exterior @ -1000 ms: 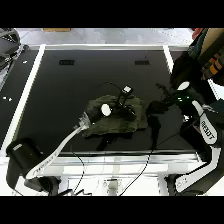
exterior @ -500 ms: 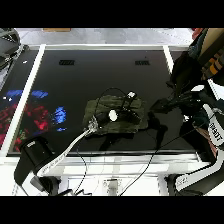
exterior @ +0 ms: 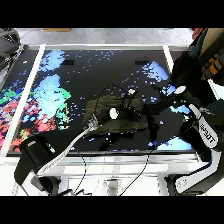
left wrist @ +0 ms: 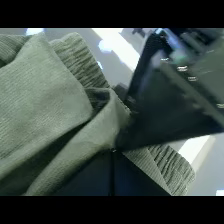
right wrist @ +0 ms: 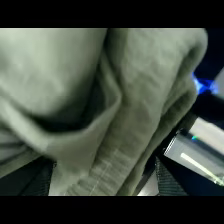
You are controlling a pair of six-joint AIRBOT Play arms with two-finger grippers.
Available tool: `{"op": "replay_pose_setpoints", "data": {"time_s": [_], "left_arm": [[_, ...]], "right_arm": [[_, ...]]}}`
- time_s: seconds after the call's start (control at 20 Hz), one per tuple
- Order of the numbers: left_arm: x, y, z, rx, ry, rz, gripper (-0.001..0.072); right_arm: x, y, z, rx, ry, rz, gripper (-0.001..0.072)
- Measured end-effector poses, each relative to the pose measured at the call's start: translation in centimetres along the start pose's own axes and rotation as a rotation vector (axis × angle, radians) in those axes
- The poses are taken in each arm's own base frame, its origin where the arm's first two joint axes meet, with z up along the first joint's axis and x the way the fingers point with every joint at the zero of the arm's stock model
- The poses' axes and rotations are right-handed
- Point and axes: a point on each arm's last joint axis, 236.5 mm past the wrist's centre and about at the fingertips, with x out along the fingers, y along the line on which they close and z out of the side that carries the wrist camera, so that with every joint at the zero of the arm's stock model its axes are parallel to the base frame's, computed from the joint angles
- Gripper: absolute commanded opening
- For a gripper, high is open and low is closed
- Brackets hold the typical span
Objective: Fold the clothes and pants, and hang the long-sleeved shirts on hangers.
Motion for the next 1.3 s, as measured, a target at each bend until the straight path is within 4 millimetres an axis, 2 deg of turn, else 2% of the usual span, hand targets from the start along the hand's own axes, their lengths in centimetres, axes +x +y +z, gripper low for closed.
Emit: {"op": "replay_pose_setpoints", "data": {"time_s": [0.2,0.35,0.4,0.45,0.5,0.55,0.7,0.85,0.95,1.2,1.3], "left_arm": [[0.0,0.1,0.0,0.002,0.001,0.001,0.0016],[0.0,0.1,0.0,0.002,0.002,0.001,0.0015],[0.0,0.1,0.0,0.002,0.002,0.001,0.0016],[0.0,0.2,0.0,0.001,0.002,0.002,0.0016],[-0.1,0.3,0.0,0.001,0.002,0.003,0.0016],[-0.1,0.4,0.1,0.0,0.001,0.004,0.0016],[-1.0,0.8,1.4,-0.003,-0.024,0.01,0.0017],[-3.0,1.8,4.0,-0.008,-0.079,0.025,0.0018],[-5.0,2.6,6.4,-0.011,-0.13,0.04,0.0018],[-11.7,4.1,12.7,-0.003,-0.28,0.08,0.0019],[-14.5,4.3,14.9,0.01,-0.337,0.093,0.0019]], "right_arm": [[0.4,-1.2,1.6,0.054,-0.063,-0.067,0.0682],[1.0,-1.9,1.9,0.131,-0.074,-0.078,0.0679],[1.3,-1.9,1.8,0.161,-0.07,-0.069,0.0622],[1.7,-1.7,1.6,0.191,-0.061,-0.049,0.0501],[2.2,-1.5,1.3,0.222,-0.043,-0.023,0.0414],[2.7,-1.0,0.8,0.251,-0.02,0.013,0.0409],[3.7,0.7,-0.1,0.292,0.031,0.107,0.0411],[3.9,1.3,-0.3,0.304,0.047,0.138,0.0425],[4.0,1.5,-0.1,0.31,0.042,0.151,0.0682],[4.3,1.7,0.8,0.343,0.009,0.157,0.0681],[4.8,2.7,1.5,0.335,-0.006,0.18,0.0682]]}}
